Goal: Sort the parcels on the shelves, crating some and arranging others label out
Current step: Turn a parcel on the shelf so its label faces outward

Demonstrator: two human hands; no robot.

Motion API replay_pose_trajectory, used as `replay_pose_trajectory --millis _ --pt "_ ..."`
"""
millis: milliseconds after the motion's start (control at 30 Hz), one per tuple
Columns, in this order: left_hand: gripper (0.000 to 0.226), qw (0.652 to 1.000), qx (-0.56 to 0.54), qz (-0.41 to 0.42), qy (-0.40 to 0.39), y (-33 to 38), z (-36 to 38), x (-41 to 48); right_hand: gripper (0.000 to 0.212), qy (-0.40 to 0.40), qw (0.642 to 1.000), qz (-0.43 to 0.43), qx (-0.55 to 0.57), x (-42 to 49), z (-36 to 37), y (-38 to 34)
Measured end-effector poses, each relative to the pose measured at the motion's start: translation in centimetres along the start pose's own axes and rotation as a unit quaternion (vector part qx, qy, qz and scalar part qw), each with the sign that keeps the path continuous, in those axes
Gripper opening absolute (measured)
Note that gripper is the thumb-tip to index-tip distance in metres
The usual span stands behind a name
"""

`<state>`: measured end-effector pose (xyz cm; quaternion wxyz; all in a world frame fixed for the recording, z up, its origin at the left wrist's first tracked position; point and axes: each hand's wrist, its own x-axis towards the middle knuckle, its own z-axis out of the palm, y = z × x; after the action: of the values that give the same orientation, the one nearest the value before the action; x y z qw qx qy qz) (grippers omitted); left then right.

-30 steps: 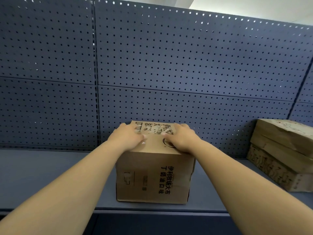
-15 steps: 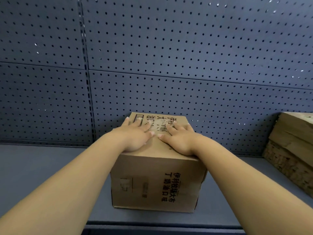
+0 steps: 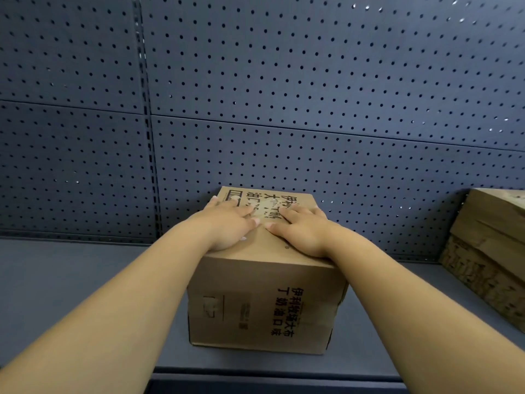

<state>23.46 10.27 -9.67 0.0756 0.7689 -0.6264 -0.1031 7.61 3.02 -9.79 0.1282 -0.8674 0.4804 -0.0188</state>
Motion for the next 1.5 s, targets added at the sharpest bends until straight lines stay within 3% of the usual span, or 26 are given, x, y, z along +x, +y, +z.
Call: replay_pose_trajectory --millis 167,300,433,533,767,900,1033,1167,1500 --pt "0.060 0.995 -0.076 -0.049 0.052 -0.4 0.1 -0.5 0.080 0.056 0.995 0.019 0.077 -0.4 0.2 0.4" --pt "0.069 0.962 -0.209 -0.138 0.104 -1.3 0.3 -0.7 0.086 0.101 0.977 0.090 0.162 0.0 0.5 1.0" --pt "0.068 0.943 -0.252 -0.191 0.107 -0.9 0.0 -1.6 0.091 0.104 0.961 0.136 0.216 -0.4 0.2 1.3" --pt "0.042 0.938 -0.276 -0.185 0.102 -0.7 -0.3 -2.0 0.087 0.114 0.947 0.140 0.265 -0.9 -0.1 1.4" --pt "0.040 0.897 -0.383 -0.168 0.142 -1.1 -0.2 -3.9 0.071 0.142 0.914 0.139 0.354 -3.0 -0.7 1.0" --pt "0.029 0.871 -0.437 -0.136 0.177 -0.6 -0.6 -5.1 0.078 0.183 0.895 0.143 0.382 -3.9 -1.8 0.8" --pt "0.049 0.835 -0.487 -0.120 0.226 -0.6 -1.2 -5.7 0.087 0.213 0.862 0.125 0.444 -4.7 -3.0 0.4" --pt "0.050 0.819 -0.492 -0.117 0.272 0.0 -1.2 -6.4 0.093 0.233 0.846 0.095 0.470 -5.5 -3.7 0.3" --pt "0.062 0.790 -0.539 -0.122 0.266 0.0 1.3 -7.6 0.102 0.208 0.822 0.092 0.523 -7.2 -0.8 1.7"
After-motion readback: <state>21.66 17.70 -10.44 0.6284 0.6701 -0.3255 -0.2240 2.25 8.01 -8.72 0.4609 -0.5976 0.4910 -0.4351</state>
